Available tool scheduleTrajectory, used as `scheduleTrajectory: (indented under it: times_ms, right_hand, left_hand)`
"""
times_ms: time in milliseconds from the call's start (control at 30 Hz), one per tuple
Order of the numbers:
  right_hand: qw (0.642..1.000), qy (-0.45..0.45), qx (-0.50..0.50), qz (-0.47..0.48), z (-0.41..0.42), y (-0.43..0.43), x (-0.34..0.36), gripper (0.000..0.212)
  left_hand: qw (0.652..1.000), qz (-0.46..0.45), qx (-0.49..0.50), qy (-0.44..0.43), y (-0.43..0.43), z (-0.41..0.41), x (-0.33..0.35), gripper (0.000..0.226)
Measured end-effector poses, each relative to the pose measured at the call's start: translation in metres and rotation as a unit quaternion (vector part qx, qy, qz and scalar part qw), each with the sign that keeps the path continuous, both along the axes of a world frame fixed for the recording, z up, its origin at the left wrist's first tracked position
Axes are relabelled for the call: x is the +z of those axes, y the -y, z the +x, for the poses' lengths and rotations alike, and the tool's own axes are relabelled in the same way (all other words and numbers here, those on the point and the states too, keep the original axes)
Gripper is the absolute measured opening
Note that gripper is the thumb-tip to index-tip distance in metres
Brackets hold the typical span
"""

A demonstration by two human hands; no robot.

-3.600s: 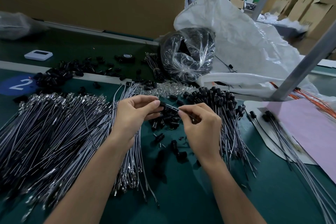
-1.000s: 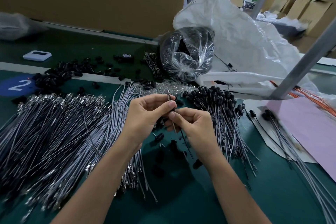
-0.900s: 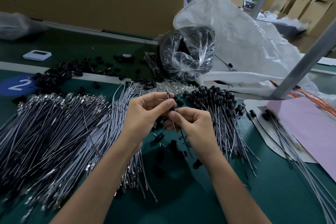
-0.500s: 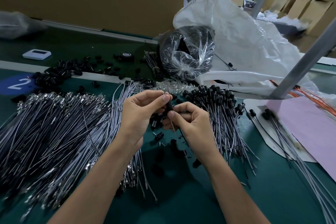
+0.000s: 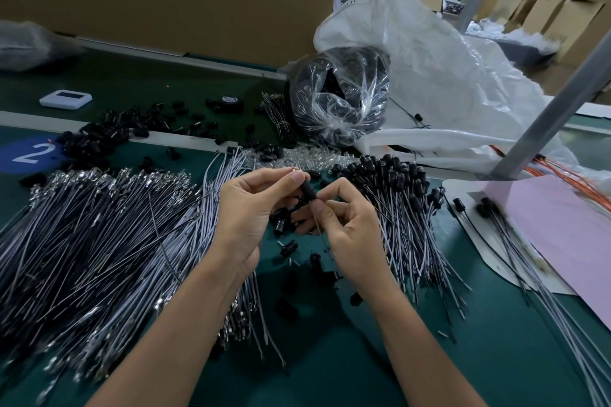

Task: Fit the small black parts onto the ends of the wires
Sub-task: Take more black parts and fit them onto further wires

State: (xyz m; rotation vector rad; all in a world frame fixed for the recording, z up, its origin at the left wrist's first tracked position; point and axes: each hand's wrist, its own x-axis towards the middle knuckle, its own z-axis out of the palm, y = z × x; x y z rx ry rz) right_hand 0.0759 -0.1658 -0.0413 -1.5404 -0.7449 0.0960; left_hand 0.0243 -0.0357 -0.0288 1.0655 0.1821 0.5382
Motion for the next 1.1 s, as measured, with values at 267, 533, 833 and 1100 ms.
scheduleTrajectory:
  times_ms: [267,533,833,1100]
  right_hand:
    - [0.998,0.029,-0.028,-0.039,-0.0003,-0.0003,-0.0006,0.011]
    - [0.997,0.042,-0.043,-0.043,-0.0004,0.0000,-0.0011,0.013]
    - [0.998,0.035,-0.032,-0.035,0.0004,0.0001,-0.0029,0.008]
    - [0.998,0.016,-0.021,-0.049,0.0010,-0.0011,-0.0032,0.004]
  left_hand:
    - [1.000,-0.007,-0.006,0.007,-0.0008,0.0002,-0.0002,0.027]
    - [1.000,-0.005,-0.012,0.018,-0.0005,-0.0017,0.0018,0.025]
    - [1.000,0.007,-0.018,0.025,0.0010,-0.0037,0.0040,0.024]
    - [0.999,0.040,-0.021,0.014,0.0019,-0.0043,0.0043,0.025]
